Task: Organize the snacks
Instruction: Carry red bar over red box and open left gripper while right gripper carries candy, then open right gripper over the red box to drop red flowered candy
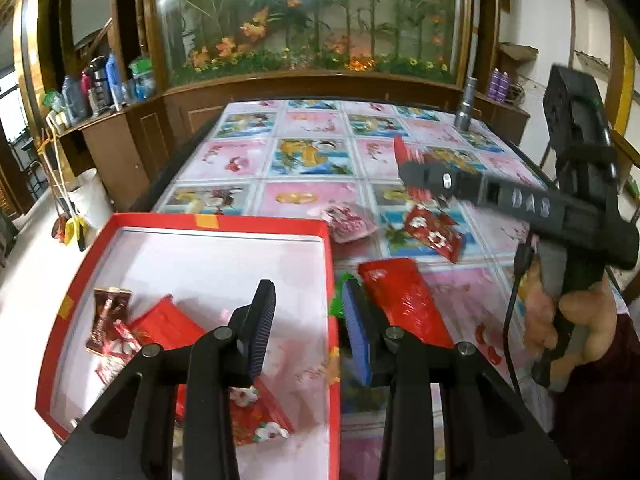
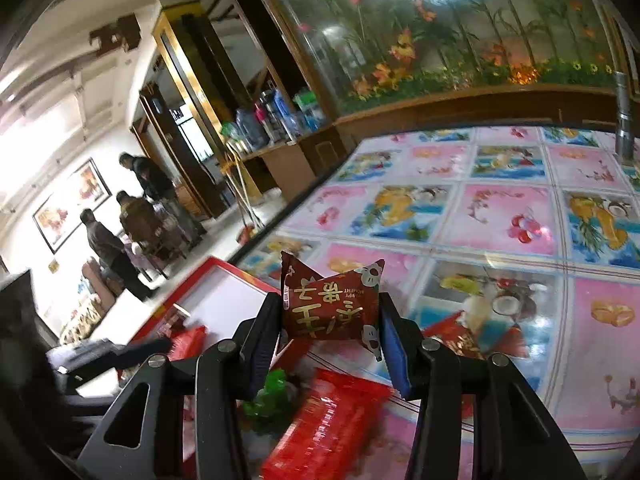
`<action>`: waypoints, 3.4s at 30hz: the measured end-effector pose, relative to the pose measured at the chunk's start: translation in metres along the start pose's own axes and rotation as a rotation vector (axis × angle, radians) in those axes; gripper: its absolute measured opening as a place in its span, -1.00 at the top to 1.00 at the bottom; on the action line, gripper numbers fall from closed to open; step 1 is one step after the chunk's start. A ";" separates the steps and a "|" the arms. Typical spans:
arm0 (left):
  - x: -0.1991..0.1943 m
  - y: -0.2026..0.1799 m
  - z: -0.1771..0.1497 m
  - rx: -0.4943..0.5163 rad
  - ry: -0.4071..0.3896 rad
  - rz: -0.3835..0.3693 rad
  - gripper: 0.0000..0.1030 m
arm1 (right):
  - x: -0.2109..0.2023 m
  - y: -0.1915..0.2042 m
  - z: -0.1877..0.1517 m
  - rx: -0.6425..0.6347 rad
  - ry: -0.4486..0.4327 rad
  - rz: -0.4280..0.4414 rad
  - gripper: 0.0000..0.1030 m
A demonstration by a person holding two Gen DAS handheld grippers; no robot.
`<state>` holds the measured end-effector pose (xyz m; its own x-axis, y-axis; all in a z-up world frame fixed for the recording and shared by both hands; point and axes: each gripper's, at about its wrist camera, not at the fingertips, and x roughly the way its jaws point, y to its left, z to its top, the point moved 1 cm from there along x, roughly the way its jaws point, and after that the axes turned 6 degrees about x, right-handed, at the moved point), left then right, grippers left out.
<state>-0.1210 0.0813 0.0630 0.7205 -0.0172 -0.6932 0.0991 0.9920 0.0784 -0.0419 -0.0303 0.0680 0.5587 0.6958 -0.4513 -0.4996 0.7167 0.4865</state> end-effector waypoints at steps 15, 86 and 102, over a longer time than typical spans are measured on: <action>0.069 -0.067 -0.004 -0.045 0.258 -0.079 -0.46 | -0.043 -0.057 0.027 0.145 -0.128 -0.046 0.07; -0.026 0.114 -0.046 -0.218 -0.001 0.234 0.06 | 0.091 0.115 -0.058 -0.062 0.275 0.231 0.02; -0.026 0.113 -0.048 -0.256 0.026 0.242 -0.01 | 0.075 0.086 -0.039 0.014 0.213 0.184 -0.06</action>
<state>-0.1612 0.2001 0.0552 0.6838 0.2226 -0.6949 -0.2500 0.9662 0.0635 -0.0688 0.0854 0.0470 0.3074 0.8094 -0.5004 -0.5696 0.5778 0.5846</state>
